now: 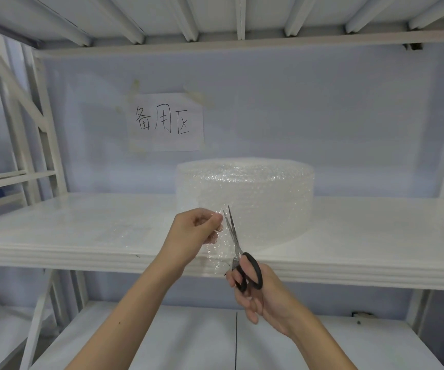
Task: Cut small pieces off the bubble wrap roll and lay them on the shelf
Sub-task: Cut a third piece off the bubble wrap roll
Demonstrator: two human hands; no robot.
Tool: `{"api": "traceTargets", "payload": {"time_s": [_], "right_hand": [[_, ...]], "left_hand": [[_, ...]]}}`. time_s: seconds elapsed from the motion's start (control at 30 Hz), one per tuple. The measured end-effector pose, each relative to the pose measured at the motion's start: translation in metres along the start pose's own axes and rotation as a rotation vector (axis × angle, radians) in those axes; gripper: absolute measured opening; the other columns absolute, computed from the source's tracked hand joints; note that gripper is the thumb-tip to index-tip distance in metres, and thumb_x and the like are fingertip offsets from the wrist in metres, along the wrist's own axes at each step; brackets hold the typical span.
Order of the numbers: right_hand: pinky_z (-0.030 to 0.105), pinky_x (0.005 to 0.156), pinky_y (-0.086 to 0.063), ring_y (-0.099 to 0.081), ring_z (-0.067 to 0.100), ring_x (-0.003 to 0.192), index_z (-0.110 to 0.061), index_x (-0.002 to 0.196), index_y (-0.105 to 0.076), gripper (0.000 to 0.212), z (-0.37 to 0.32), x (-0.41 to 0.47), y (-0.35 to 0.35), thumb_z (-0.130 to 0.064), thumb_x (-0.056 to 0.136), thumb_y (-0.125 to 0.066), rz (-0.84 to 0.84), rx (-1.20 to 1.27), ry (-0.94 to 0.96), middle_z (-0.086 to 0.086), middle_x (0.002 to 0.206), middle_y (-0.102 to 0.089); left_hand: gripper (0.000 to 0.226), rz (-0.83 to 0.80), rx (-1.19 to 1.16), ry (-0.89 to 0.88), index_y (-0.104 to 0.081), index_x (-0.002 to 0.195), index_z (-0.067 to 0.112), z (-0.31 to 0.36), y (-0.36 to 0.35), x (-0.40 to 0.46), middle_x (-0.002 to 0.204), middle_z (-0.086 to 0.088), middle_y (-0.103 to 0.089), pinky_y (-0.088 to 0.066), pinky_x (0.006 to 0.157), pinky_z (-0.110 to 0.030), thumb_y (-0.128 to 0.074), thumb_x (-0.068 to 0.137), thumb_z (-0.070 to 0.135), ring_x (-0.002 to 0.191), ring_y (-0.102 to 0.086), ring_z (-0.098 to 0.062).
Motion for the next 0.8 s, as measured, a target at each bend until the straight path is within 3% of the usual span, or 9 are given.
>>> {"api": "traceTargets", "payload": {"time_s": [0.3, 0.6, 0.8], "right_hand": [[0.019, 0.029, -0.035, -0.039, 0.011, 0.043, -0.016, 0.069, -0.051, 0.051, -0.018, 0.013, 0.001, -0.066, 0.067, -0.062, 0.023, -0.052, -0.011, -0.001, 0.071, -0.051], [0.019, 0.03, -0.037, -0.039, 0.011, 0.043, -0.018, 0.067, -0.054, 0.041, -0.015, 0.019, 0.003, -0.056, 0.078, -0.062, 0.022, -0.055, 0.024, 0.003, 0.072, -0.045], [0.02, 0.031, -0.038, -0.038, 0.01, 0.043, -0.012, 0.065, -0.058, 0.044, -0.01, 0.023, 0.006, -0.055, 0.068, -0.069, 0.048, -0.055, 0.076, 0.01, 0.072, -0.04]], "left_hand": [[0.023, -0.022, -0.075, 0.007, -0.073, 0.086, 0.003, 0.003, -0.006, -0.007, 0.075, -0.005, -0.07, -0.061, 0.072, -0.027, -0.067, 0.091, 0.025, 0.066, -0.064, -0.013], [0.017, -0.087, -0.031, 0.004, -0.071, 0.092, -0.001, 0.001, -0.004, -0.005, 0.074, -0.005, -0.069, -0.06, 0.071, -0.022, -0.068, 0.09, 0.016, 0.063, -0.064, -0.008], [0.016, -0.131, -0.012, 0.0, -0.071, 0.09, 0.003, 0.001, 0.0, -0.003, 0.073, -0.002, -0.069, -0.059, 0.074, -0.023, -0.067, 0.091, 0.018, 0.066, -0.063, -0.01]]}}
Point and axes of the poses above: each hand's wrist, its own x-axis towards the middle knuckle, its own y-axis out of the back of the hand, z = x × y, the point moved 1 cm from there along x, towards the middle knuckle
